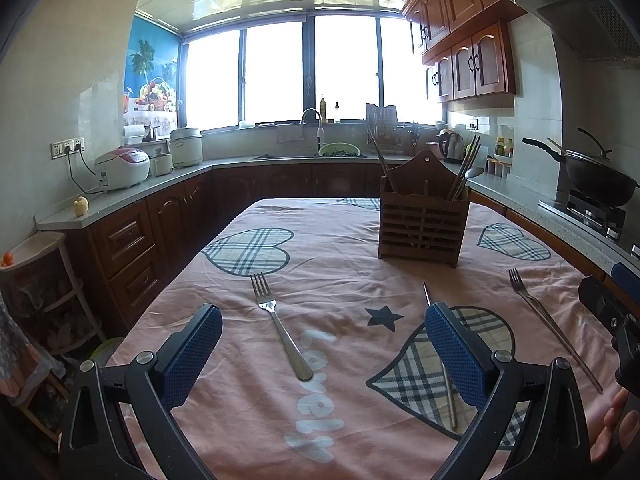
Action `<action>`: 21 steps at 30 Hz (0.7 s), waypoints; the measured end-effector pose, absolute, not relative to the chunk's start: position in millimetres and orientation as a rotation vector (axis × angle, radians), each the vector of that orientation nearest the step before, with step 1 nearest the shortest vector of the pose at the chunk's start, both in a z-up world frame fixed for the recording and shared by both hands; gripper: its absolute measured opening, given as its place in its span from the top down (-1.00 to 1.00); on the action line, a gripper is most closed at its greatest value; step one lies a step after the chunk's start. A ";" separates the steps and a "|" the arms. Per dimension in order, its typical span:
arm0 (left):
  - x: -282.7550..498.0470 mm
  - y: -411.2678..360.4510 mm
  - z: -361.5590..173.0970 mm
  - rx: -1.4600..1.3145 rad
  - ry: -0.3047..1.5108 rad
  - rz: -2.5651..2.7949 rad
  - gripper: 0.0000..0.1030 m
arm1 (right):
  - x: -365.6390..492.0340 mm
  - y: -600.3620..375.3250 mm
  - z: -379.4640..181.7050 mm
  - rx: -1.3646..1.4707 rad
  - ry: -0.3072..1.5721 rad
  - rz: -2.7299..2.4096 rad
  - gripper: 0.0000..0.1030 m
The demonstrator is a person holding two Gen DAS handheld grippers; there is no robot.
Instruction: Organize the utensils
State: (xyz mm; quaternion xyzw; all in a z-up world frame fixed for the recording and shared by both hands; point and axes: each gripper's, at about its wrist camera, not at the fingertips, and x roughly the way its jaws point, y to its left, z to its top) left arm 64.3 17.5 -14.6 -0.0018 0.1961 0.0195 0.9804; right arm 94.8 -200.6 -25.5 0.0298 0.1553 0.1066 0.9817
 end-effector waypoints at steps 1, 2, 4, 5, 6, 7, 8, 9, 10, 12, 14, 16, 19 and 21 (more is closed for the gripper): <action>64.1 17.4 -14.7 -0.002 0.395 0.040 -0.99 | 94.6 -200.5 -25.5 0.060 0.312 0.215 -1.00; 64.6 17.4 -14.8 -0.001 0.397 0.040 -0.99 | 94.3 -200.5 -25.1 0.061 0.310 0.215 -1.00; 64.7 17.1 -15.0 -0.002 0.398 0.041 -0.99 | 93.9 -200.6 -24.2 0.062 0.307 0.216 -1.00; 64.6 16.9 -14.9 -0.001 0.397 0.040 -0.99 | 93.9 -200.7 -23.7 0.062 0.306 0.217 -1.00; 64.4 16.8 -14.7 0.001 0.395 0.040 -0.99 | 93.8 -200.8 -23.5 0.062 0.305 0.218 -1.00; 64.3 16.6 -14.8 0.002 0.395 0.039 -0.99 | 93.9 -201.3 -23.6 0.063 0.304 0.218 -1.00; 64.2 16.4 -14.7 0.002 0.395 0.039 -0.99 | 93.7 -201.8 -23.5 0.064 0.301 0.218 -1.00; 64.1 16.2 -14.6 0.003 0.394 0.040 -0.99 | 93.5 -201.9 -23.3 0.064 0.299 0.219 -1.00; 64.0 16.2 -14.8 0.004 0.394 0.039 -0.99 | 92.9 -201.5 -22.9 0.064 0.298 0.220 -1.00; 63.7 15.8 -14.5 0.006 0.393 0.039 -0.99 | 92.2 -201.2 -22.5 0.064 0.296 0.222 -1.00; 63.0 15.3 -14.1 0.009 0.390 0.040 -0.99 | 92.5 -201.0 -22.3 0.064 0.295 0.224 -1.00; 62.7 14.7 -13.7 0.010 0.389 0.036 -0.99 | 92.6 -201.0 -21.8 0.065 0.294 0.225 -1.00; 62.8 13.9 -14.0 0.012 0.389 0.032 -0.99 | 92.2 -200.5 -21.2 0.066 0.294 0.228 -1.00; 62.8 13.3 -13.7 0.016 0.387 0.033 -0.99 | 92.4 -200.1 -20.6 0.066 0.294 0.230 -1.00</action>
